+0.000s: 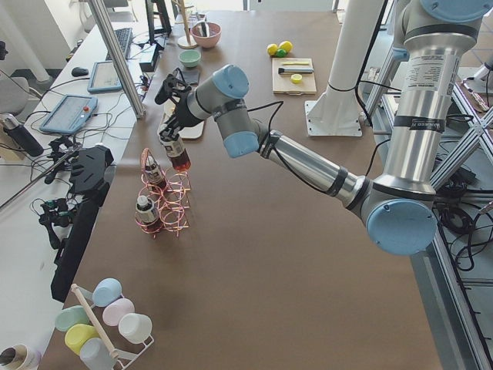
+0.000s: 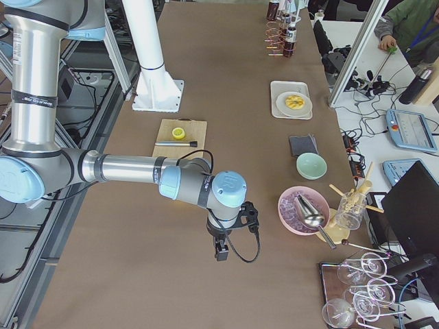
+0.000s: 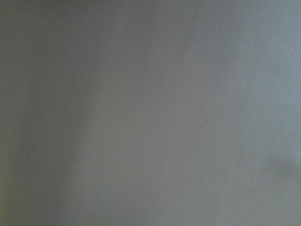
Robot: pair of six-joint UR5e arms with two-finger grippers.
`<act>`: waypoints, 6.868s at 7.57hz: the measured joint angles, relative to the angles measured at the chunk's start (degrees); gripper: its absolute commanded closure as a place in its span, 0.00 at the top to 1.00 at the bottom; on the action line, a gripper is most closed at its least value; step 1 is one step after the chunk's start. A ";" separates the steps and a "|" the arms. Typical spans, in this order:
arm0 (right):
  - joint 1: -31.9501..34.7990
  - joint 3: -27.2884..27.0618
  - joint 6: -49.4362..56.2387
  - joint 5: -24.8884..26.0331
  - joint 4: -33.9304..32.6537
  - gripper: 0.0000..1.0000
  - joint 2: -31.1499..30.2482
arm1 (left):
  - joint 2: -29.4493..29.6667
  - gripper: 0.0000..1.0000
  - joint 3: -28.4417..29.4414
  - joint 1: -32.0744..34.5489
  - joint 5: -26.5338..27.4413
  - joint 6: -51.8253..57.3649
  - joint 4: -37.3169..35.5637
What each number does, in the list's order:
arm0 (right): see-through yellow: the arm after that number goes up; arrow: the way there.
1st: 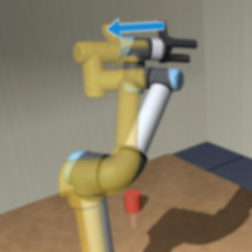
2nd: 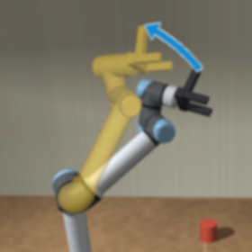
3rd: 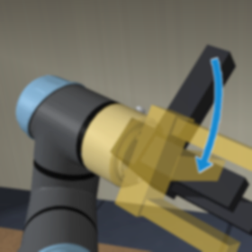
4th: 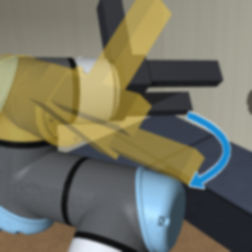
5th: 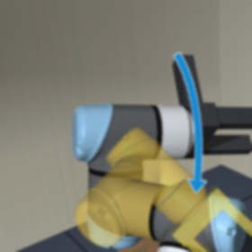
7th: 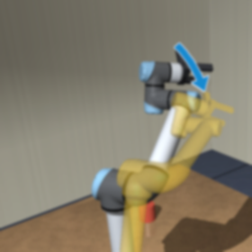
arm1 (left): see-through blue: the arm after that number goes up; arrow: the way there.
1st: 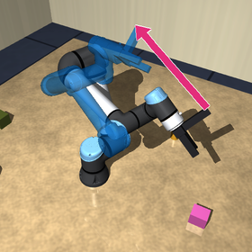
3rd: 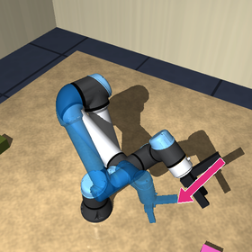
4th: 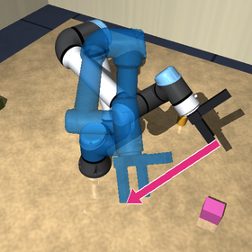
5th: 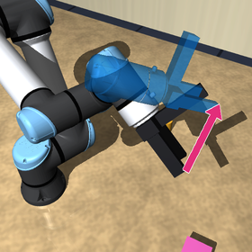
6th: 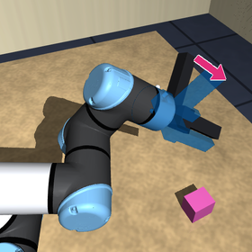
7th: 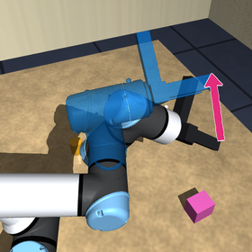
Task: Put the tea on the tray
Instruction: 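Lift the tea bottle up out of the rack with the left gripper, then carry the bottle to the table middle and set it upright, open left gripper, then withdraw the left arm back toward the rack, then move the right gripper over the standing tea bottle, then lower the right gripper and close it on the bottle's white cap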
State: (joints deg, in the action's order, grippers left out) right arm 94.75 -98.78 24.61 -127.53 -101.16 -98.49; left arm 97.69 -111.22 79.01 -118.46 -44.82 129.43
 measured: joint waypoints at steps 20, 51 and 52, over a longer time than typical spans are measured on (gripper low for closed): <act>0.00 0.00 0.00 -0.26 0.00 1.00 -0.03 | 24.13 0.76 3.53 -61.25 52.49 3.33 -10.95; -73.28 -8.70 -56.99 43.57 51.66 0.96 36.86 | -17.21 0.99 14.50 10.46 -17.77 43.06 -11.74; -73.75 -7.92 -56.79 45.17 51.58 0.95 37.56 | -17.21 0.99 14.53 10.45 -17.78 43.06 -11.74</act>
State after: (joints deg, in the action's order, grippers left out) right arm 20.99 -106.70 -32.18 -82.36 -49.59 -60.93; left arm 80.48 -96.69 89.47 -136.24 -1.76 117.69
